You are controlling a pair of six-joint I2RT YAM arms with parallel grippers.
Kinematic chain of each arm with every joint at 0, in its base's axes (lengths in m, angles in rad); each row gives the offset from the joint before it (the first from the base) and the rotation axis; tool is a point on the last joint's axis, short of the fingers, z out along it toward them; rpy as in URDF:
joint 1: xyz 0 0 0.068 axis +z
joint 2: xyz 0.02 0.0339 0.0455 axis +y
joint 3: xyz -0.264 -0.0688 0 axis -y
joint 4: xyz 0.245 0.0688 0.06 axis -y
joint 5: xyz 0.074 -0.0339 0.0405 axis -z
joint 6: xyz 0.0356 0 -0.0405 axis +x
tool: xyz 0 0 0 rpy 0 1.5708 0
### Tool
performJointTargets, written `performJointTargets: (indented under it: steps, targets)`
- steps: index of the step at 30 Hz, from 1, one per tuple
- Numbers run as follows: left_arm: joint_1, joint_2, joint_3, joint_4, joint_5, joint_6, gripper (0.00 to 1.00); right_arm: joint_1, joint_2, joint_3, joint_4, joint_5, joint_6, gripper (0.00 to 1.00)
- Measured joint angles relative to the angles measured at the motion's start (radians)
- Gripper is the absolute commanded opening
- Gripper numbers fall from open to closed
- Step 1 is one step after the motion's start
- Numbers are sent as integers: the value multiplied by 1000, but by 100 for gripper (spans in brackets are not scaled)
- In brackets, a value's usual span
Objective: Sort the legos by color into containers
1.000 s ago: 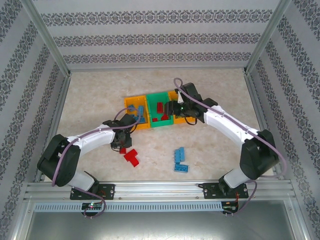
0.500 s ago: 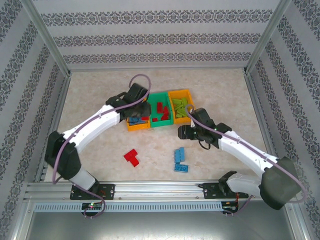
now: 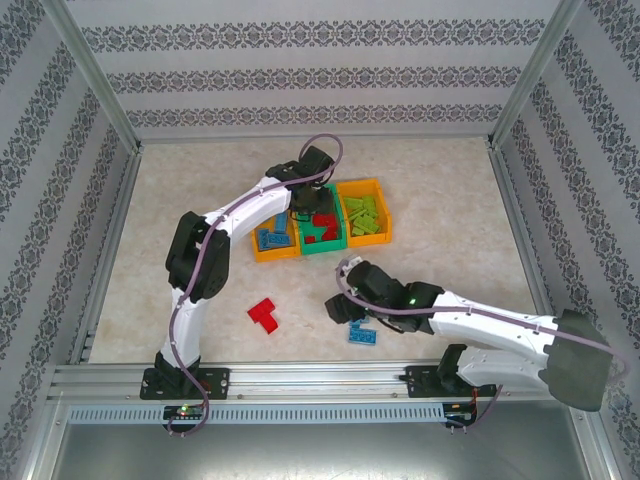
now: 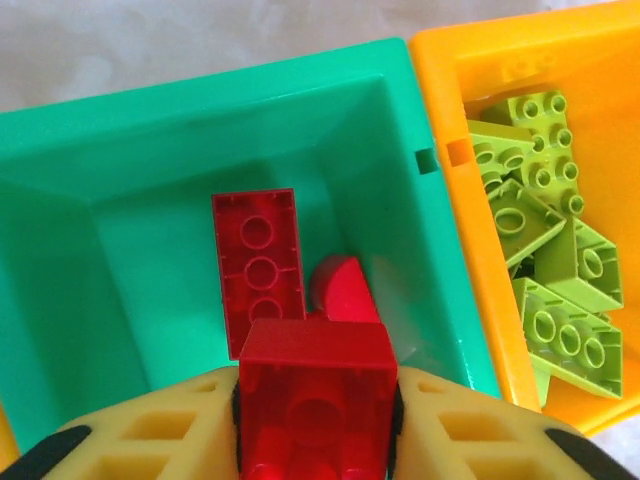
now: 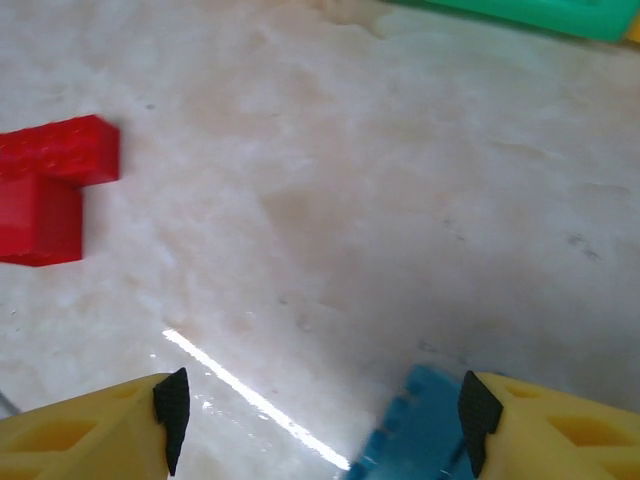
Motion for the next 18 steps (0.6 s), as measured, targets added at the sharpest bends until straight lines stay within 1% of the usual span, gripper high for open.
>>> performJointTargets:
  steps: [1,5,10,14,18]
  targets:
    - [0,0,4,-4,0,1,59,28,21,4,10,8,-3,77]
    - [1,-2,14,-12,-1,5,75,140,156,77,17,31,-33,79]
    - [1,-38,-1,-11,-8,3,100,231,374,254,24,28,-64,80]
    - [1,-139,-47,-13,-43,6,99,274,526,385,19,8,-78,81]
    - [3,-257,-116,-9,-81,6,99,291,658,505,-11,-8,-85,81]
